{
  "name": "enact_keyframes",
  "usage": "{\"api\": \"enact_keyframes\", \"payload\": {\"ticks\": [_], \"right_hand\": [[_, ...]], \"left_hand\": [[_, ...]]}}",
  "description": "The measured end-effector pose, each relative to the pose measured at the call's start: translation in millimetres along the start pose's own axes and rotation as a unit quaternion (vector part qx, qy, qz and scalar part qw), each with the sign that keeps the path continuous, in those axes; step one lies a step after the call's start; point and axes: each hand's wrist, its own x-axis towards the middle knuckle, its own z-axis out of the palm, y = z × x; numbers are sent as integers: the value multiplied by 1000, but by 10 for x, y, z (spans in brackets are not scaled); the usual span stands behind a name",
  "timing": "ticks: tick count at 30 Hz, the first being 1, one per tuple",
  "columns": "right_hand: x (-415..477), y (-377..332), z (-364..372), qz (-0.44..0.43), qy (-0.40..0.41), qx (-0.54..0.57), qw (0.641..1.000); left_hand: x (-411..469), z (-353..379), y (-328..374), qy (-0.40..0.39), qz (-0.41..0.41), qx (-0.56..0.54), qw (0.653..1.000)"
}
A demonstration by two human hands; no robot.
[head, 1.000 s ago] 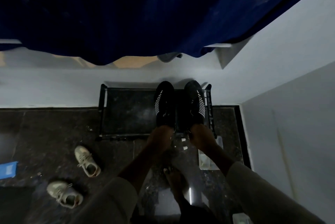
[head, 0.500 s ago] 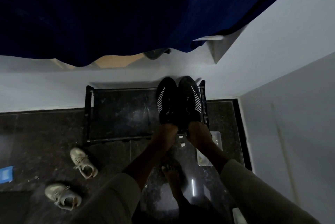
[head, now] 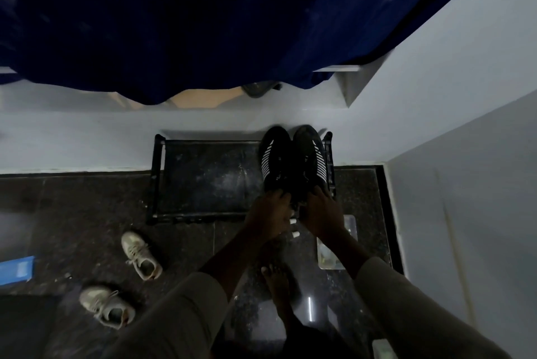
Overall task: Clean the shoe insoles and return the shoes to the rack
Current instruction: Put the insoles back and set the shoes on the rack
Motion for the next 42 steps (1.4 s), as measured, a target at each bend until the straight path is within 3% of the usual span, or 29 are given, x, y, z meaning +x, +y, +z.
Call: {"api": "enact_keyframes", "payload": {"ticks": [3, 10, 21, 28, 42], "right_hand": [[-123, -52, -63, -8, 29, -14, 999], [-412, -414, -174, -90, 96, -1, 991], [-728, -1608, 81, -188, 75, -9, 979], [-966, -2704, 712, -305, 65, -28, 950], [-1100, -4255, 2546, -409, -2, -103, 907]], "left_hand": [[-219, -96, -5, 54, 20, 36, 998], [-903, -221, -317, 124, -25, 92, 988], [-2098, -282, -1115, 182, -147, 91, 968], [-3170, -1, -1909, 197, -249, 78, 945], [-4497, 1346, -3361, 200, -383, 13, 902]]}}
